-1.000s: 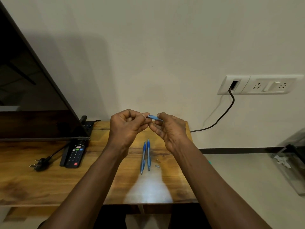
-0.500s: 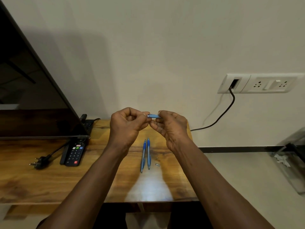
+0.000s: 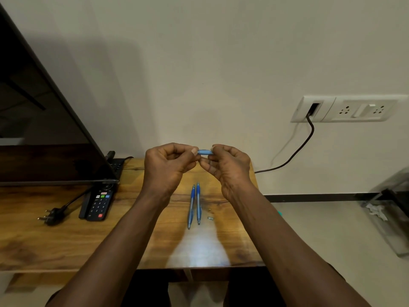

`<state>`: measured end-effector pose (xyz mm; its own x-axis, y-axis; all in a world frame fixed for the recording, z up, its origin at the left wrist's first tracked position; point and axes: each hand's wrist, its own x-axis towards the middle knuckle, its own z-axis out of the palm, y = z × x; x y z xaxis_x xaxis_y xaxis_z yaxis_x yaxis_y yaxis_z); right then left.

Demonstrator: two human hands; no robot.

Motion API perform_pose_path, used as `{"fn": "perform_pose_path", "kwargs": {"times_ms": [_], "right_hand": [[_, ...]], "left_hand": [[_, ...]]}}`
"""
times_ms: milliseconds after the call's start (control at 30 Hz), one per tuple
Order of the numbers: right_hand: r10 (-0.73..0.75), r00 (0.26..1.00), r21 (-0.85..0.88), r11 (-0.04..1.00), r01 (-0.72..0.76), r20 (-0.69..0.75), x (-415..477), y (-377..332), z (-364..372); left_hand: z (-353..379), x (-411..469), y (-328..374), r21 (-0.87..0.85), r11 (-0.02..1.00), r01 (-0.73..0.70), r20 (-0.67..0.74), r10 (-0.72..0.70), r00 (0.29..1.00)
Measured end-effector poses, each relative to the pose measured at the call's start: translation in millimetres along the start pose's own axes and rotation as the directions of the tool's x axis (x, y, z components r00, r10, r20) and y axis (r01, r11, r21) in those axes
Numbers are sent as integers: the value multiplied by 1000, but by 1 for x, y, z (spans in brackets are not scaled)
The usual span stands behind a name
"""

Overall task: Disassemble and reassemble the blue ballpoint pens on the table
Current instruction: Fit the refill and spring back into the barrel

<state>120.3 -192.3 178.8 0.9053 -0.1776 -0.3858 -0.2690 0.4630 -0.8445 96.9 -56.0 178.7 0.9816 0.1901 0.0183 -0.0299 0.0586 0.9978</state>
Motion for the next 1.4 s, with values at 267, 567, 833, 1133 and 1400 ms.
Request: {"fn": "perform_pose_path", "kwargs": {"times_ms": [267, 567, 833, 1133, 1400], "right_hand": [[142, 990, 133, 981, -144, 25, -2, 2, 0], [239, 970, -43, 970, -238, 38, 1, 4, -7], [290, 953, -199, 942, -269, 82, 7, 3, -15], [222, 974, -111, 970, -216, 50, 7, -7, -29], [71, 983, -403, 915, 4, 171, 10, 2, -56]], "left_hand": [[2, 0, 0, -8, 999, -43, 57, 44, 997], [1, 2, -6, 103, 990, -91, 48, 87, 995], [1, 2, -9, 238, 956, -172, 76, 158, 985], [12, -7, -2, 352, 929, -113, 148, 64, 987], [22, -22, -14, 300, 943, 143, 214, -213, 953]]}}
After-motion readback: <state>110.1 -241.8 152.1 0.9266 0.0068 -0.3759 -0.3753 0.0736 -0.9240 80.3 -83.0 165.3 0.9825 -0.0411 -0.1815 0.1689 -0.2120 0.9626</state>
